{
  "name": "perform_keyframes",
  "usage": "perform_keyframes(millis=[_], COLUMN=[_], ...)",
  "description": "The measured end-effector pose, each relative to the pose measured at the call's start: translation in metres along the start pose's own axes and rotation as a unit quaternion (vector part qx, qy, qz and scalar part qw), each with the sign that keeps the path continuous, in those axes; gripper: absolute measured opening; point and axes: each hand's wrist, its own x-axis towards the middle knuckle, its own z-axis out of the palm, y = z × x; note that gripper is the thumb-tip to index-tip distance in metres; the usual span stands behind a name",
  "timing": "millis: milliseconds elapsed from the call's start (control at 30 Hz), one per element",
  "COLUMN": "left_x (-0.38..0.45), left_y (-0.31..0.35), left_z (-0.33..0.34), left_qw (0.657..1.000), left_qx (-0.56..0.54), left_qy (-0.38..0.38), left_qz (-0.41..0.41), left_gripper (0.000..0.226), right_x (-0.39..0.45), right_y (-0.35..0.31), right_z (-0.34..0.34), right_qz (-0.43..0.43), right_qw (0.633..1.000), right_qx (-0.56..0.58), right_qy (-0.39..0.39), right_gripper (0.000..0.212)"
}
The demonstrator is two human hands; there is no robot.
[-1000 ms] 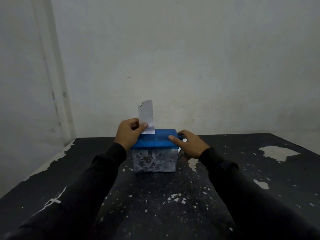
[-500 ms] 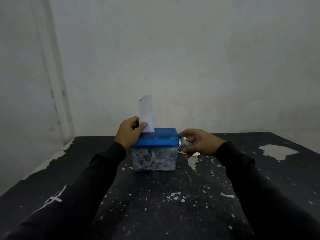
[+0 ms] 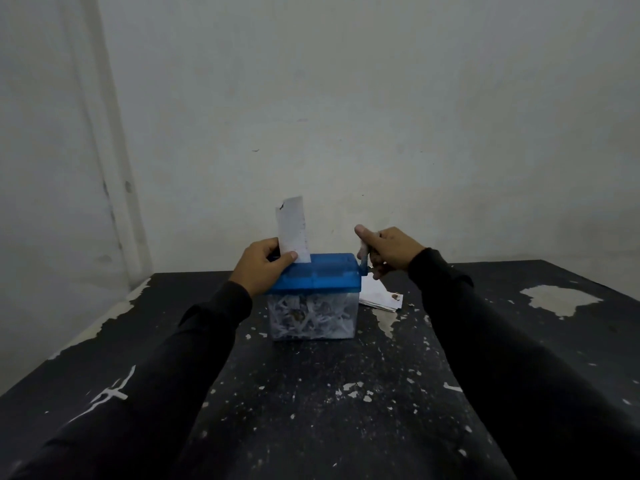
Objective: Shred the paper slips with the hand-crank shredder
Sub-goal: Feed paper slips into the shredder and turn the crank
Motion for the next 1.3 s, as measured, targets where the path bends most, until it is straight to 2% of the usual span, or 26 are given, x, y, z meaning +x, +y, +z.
perform_keyframes(millis=[100, 200, 333, 467, 667, 900, 1000, 1067, 1167, 1300], left_x=[-0.003, -0.008, -0.014, -0.015, -0.015, -0.014, -0.013, -0.013, -0.013, -0.013], left_y=[0.002, 0.004, 0.005, 0.005, 0.008, 0.008, 0.009, 0.01, 0.009, 0.008], left_z=[0.0, 0.004, 0.008, 0.009, 0.009, 0.008, 0.008, 0.008, 0.007, 0.008], left_qw=[0.999, 0.998, 0.997, 0.996, 0.993, 0.994, 0.995, 0.995, 0.996, 0.995], left_qx=[-0.025, -0.04, -0.049, -0.06, -0.099, -0.09, -0.077, -0.073, -0.063, -0.07], left_qy=[-0.022, -0.053, -0.059, -0.052, -0.058, -0.059, -0.058, -0.055, -0.055, -0.052], left_qz=[-0.01, -0.022, -0.028, -0.027, -0.036, -0.035, -0.032, -0.033, -0.036, -0.04], left_gripper=[0.033, 0.048, 0.073, 0.092, 0.095, 0.096, 0.08, 0.073, 0.07, 0.073], right_x=[0.01, 0.017, 0.016, 0.003, -0.024, -0.041, -0.047, -0.046, -0.04, -0.01], right_y=[0.009, 0.03, 0.047, 0.06, 0.076, 0.071, 0.051, 0.035, 0.017, 0.01], right_z=[0.012, 0.027, 0.044, 0.05, 0.055, 0.06, 0.058, 0.051, 0.043, 0.042], right_qz=[0.041, 0.072, 0.064, 0.047, 0.064, -0.019, -0.046, -0.044, -0.046, -0.047], right_qw=[0.998, 0.993, 0.985, 0.98, 0.987, 0.983, 0.97, 0.968, 0.972, 0.972], right_qx=[-0.015, 0.002, 0.026, -0.09, -0.087, 0.026, 0.119, 0.161, 0.178, 0.147], right_qy=[0.049, 0.092, 0.157, 0.171, 0.118, 0.178, 0.209, 0.187, 0.15, 0.176], right_gripper=[0.063, 0.058, 0.043, 0.048, 0.05, 0.056, 0.044, 0.033, 0.033, 0.028])
